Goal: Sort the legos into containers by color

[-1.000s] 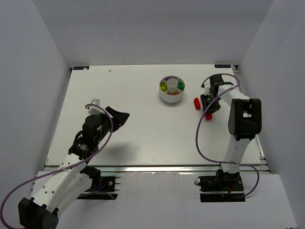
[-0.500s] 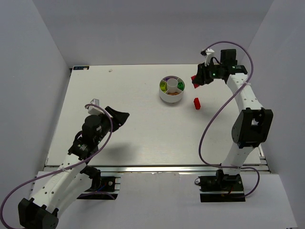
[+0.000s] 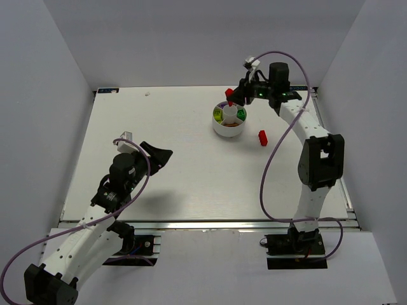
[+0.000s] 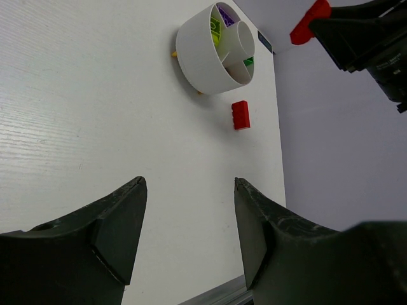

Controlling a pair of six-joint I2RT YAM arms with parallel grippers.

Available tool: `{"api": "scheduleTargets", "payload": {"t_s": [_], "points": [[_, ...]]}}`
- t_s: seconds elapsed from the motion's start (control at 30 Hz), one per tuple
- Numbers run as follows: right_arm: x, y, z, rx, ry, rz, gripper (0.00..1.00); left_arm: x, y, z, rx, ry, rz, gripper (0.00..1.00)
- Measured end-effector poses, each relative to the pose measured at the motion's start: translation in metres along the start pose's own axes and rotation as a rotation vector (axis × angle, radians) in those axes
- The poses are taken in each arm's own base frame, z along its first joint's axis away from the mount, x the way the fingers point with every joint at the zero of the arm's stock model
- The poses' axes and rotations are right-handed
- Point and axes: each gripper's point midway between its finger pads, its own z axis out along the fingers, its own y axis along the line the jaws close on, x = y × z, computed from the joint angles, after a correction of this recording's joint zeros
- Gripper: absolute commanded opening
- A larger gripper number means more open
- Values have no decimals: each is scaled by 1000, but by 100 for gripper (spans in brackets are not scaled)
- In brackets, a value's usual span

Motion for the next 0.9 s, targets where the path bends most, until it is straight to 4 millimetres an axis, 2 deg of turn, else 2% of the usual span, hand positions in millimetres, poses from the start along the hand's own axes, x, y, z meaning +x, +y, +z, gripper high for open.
{"api": "scheduleTargets", "payload": {"t_s": [0.1, 0.2, 0.4, 0.8, 0.9], "points": [[10, 0, 22, -17, 11, 7, 0, 0, 0, 0, 0, 0, 0, 67], [19, -10, 33, -3, 24, 22, 0, 0, 0, 0, -1, 0, 0, 67], [36, -26, 36, 45, 53, 41, 2, 0, 0, 0, 0, -1, 1, 67], [45, -36, 35, 88, 82, 17, 21, 1, 1, 4, -4, 3, 1, 67], [50, -39, 36, 96, 91, 18, 29, 1, 1, 4, -5, 3, 1, 67]]}}
